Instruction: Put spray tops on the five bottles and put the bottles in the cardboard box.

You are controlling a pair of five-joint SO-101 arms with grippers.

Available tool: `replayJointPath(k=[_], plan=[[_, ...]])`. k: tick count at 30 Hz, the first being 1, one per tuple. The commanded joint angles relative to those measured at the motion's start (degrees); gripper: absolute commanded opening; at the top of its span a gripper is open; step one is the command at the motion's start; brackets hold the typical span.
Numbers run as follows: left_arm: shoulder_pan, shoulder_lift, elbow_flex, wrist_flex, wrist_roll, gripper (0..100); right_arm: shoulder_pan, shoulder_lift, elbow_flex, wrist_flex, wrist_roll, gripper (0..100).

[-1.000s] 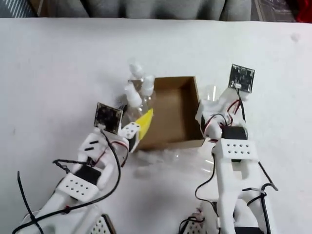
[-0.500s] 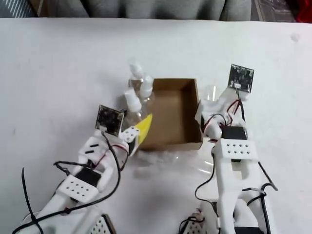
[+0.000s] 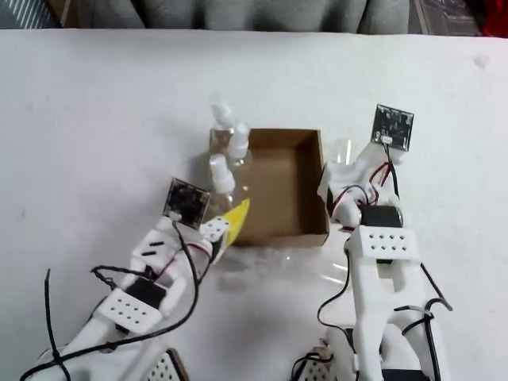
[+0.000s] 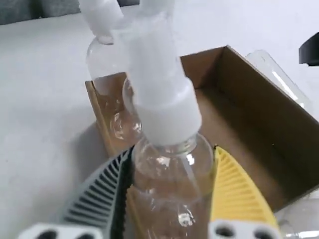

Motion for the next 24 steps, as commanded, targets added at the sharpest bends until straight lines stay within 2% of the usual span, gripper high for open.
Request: replayJointPath(k=[1, 5, 13, 19, 24], plan=[[0.3, -0.5, 1.0, -1.8, -1.3, 17, -0.4, -0.2, -2.0, -1.3, -0.1, 1.8], [0.2, -0.7, 1.6, -1.8, -1.4, 22, -0.4, -0.2, -2.0, -1.3, -0.1, 1.8], [-0.1, -0.6, 1.8, -1.5, -1.4, 25, -0.4, -0.2, -2.0, -1.3, 0.0, 1.8], [-0.2, -0.7, 2.9, -1.8, -1.4, 36, -0.5, -0.2, -2.0, -1.3, 0.0, 1.8], [-1.8, -0.7, 2.9, -1.8, -1.4, 39, -0.5, -0.2, -2.0, -1.3, 0.0, 1.8]])
